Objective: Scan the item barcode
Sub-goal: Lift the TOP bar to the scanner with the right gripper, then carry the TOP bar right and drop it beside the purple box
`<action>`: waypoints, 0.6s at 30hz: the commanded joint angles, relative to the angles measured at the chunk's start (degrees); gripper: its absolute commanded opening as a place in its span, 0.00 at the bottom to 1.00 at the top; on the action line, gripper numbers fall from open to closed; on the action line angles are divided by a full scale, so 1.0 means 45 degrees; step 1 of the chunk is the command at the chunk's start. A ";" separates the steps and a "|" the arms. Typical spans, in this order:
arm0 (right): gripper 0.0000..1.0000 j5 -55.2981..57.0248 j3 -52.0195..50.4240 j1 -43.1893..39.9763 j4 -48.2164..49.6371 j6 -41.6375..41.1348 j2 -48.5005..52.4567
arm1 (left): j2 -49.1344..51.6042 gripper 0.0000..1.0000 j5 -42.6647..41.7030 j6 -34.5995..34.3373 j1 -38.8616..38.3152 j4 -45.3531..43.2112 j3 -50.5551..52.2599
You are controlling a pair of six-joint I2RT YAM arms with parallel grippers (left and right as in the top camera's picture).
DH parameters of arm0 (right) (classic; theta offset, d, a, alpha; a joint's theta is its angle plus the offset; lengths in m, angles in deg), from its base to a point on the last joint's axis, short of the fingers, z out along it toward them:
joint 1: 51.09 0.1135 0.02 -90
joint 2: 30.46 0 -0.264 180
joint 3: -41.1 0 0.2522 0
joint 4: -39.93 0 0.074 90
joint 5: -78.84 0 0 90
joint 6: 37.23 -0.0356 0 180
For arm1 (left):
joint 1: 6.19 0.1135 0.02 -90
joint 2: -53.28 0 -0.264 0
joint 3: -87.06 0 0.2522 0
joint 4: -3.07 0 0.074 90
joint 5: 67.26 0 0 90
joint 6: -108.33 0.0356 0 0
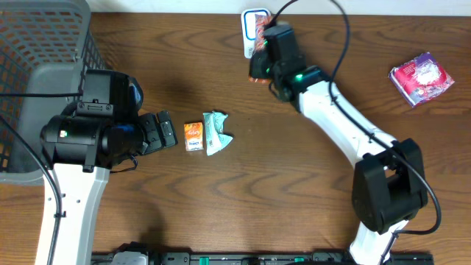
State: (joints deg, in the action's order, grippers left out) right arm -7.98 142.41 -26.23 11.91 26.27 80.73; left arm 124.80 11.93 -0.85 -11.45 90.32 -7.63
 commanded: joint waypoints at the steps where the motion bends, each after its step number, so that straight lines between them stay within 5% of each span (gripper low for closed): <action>1: 0.01 -0.0874 0.0107 -0.0452 0.1365 0.0238 0.0578 | 0.0000 0.98 -0.0024 0.0257 0.0049 0.0049 -0.0005; 9: 0.02 -0.1394 0.0131 -0.0709 0.4022 0.0180 0.2395 | 0.0000 0.98 -0.0019 0.0257 0.0049 0.0049 -0.0005; 18: 0.01 -0.1457 0.0214 -0.0787 0.3813 0.0141 0.2603 | 0.0000 0.98 -0.0019 0.0257 0.0049 0.0049 -0.0005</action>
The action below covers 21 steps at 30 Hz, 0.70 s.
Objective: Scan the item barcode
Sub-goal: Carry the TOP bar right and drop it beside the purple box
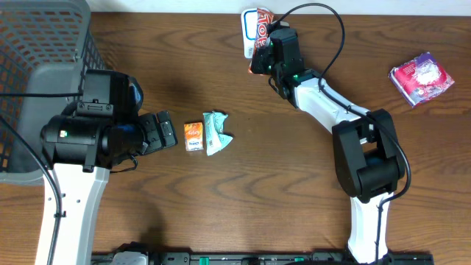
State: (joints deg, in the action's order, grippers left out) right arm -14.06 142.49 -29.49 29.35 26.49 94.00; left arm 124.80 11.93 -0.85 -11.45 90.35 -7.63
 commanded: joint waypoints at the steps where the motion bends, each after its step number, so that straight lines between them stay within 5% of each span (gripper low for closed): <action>1: 0.01 -0.0102 0.0301 -0.0165 -0.0325 0.0092 -0.0520 | 0.0000 0.98 -0.0024 0.0257 0.0049 0.0044 -0.0005; 11: 0.01 0.0340 0.1229 -0.3186 -0.6164 0.1384 -0.2861 | 0.0000 0.98 -0.0024 0.0257 0.0049 0.0044 -0.0005; 16: 0.01 0.2608 0.1229 -0.6149 -1.0166 0.1375 -0.3371 | 0.0000 0.98 -0.0019 0.0257 0.0049 0.0044 -0.0005; 21: 0.01 0.2861 0.1185 -0.8791 -1.1851 0.0899 -0.3211 | 0.0000 0.98 -0.0024 0.0257 0.0049 0.0044 -0.0005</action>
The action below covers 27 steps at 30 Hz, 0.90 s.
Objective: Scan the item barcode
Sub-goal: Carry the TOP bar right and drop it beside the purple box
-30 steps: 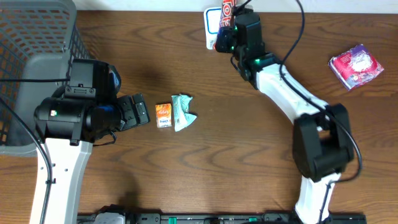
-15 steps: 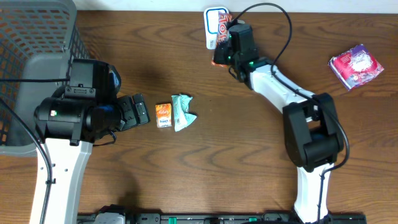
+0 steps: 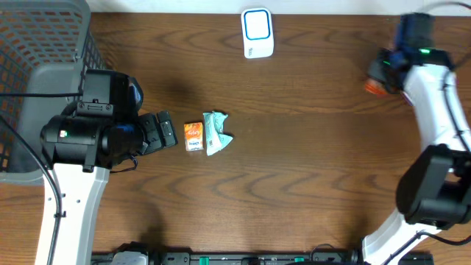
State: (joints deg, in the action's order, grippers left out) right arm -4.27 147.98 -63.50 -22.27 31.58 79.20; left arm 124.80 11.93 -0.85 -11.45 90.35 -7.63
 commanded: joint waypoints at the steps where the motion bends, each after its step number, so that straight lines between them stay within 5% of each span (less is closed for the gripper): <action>1: 0.01 0.0641 -0.0034 -0.1651 -0.0534 -0.0505 0.0117 | 0.0000 0.98 -0.0024 0.0257 0.0049 0.0044 -0.0005; 7: 0.01 -0.1054 -0.0044 -0.3555 -0.0763 -0.1180 0.0437 | 0.0000 0.98 -0.0024 0.0257 0.0049 0.0044 -0.0005; 17: 0.02 -0.1496 -0.0044 -0.3944 0.0325 -0.1666 0.1972 | 0.0000 0.98 -0.0024 0.0257 0.0049 0.0044 -0.0005; 24: 0.32 -0.2730 0.0053 -0.3910 0.0903 -0.1583 0.2327 | 0.0000 0.98 -0.0019 0.0257 0.0049 0.0044 -0.0005; 27: 0.37 -0.4061 0.0500 -0.3910 0.0636 -0.0884 0.2079 | 0.0000 0.98 -0.0024 0.0257 0.0049 0.0044 -0.0005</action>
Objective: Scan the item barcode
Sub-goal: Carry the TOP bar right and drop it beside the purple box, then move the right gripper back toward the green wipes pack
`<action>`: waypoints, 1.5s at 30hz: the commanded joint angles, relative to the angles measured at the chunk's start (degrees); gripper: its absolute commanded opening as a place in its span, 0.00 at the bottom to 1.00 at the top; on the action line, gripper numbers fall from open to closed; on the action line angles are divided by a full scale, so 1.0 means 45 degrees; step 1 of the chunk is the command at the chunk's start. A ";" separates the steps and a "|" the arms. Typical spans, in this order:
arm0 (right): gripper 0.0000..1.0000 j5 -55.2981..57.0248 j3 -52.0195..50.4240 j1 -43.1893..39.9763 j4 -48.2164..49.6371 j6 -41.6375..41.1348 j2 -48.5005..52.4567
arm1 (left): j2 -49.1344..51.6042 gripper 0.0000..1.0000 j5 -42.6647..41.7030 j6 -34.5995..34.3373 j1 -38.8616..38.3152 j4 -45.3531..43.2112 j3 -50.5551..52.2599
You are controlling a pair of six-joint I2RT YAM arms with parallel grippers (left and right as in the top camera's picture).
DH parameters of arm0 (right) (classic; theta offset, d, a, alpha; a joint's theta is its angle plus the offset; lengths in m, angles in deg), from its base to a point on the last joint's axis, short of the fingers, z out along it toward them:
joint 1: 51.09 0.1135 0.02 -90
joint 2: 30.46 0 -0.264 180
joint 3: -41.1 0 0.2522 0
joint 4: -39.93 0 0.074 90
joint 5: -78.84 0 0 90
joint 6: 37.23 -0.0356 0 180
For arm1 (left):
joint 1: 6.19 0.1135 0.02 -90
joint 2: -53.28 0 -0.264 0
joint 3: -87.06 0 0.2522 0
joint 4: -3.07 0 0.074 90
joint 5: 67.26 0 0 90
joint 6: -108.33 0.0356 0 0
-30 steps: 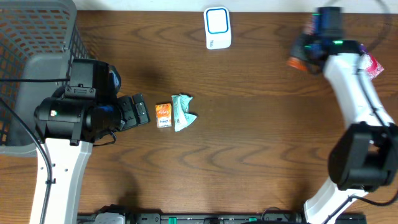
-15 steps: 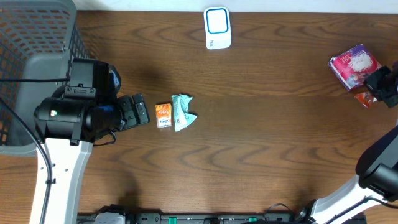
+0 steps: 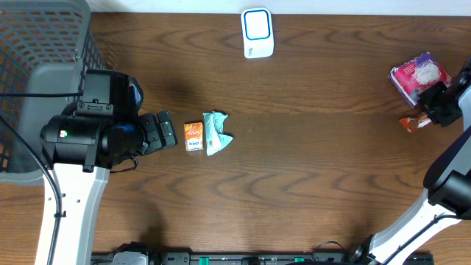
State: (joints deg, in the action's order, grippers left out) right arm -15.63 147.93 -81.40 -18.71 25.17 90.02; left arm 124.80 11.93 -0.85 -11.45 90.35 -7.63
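Observation:
The white scanner with a blue window (image 3: 257, 33) lies at the table's far edge, mid-way across. At the far right, my right gripper (image 3: 430, 110) is shut on a small red-orange packet (image 3: 414, 123), low over the table just below a pink package (image 3: 419, 77). On the left, my left gripper (image 3: 168, 132) stands open and holds nothing. Its tips are just left of a small orange packet (image 3: 193, 137) and a crumpled teal packet (image 3: 215, 132).
A grey mesh basket (image 3: 44, 44) fills the far left corner, behind the left arm. The right arm runs off the frame's right edge. Dark wooden table (image 3: 309, 169) lies between the two groups of items.
My right gripper has moved further right and toward the near side with the red-orange packet, from beside the pink package's spot to just below it. The left arm has not moved.
My right gripper first held the red-orange packet right at the scanner, and was still there a moment later. Then it was far to the right with the packet, the scanner uncovered. Now it holds the packet low beside the pink package. The left arm stayed still throughout.

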 commanded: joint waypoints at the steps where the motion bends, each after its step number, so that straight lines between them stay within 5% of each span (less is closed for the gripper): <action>1: 0.39 -0.1817 0.0758 0.0068 -0.0427 0.0529 -0.0427 | 0.0000 0.98 -0.0019 0.0257 0.0049 0.0044 -0.0005; 9: 0.56 -0.4027 0.3084 0.0403 -0.3342 0.0777 -0.1710 | 0.0000 0.98 -0.0019 0.0257 0.0049 0.0044 -0.0005; 13: 0.88 -0.4775 0.3147 0.1035 -0.4250 0.1219 -0.2642 | 0.0000 0.98 -0.0019 0.0257 0.0049 0.0044 -0.0005; 16: 0.99 -0.4794 0.3147 0.2035 -0.5309 0.1350 -0.2924 | 0.0000 0.98 -0.0019 0.0257 0.0049 0.0044 -0.0005; 35: 0.99 -0.3123 0.2637 0.7781 -0.5731 0.2526 -0.2783 | 0.0000 0.98 -0.0024 0.0257 0.0049 0.0044 -0.0005; 45: 0.99 -0.2652 0.2637 0.8665 -0.5586 0.2516 -0.2783 | 0.0000 0.98 -0.0019 0.0257 0.0049 0.0044 -0.0005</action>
State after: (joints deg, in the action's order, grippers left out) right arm -29.10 160.17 -42.67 -44.06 35.49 77.00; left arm 124.80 11.93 -0.85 -11.45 90.35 -7.63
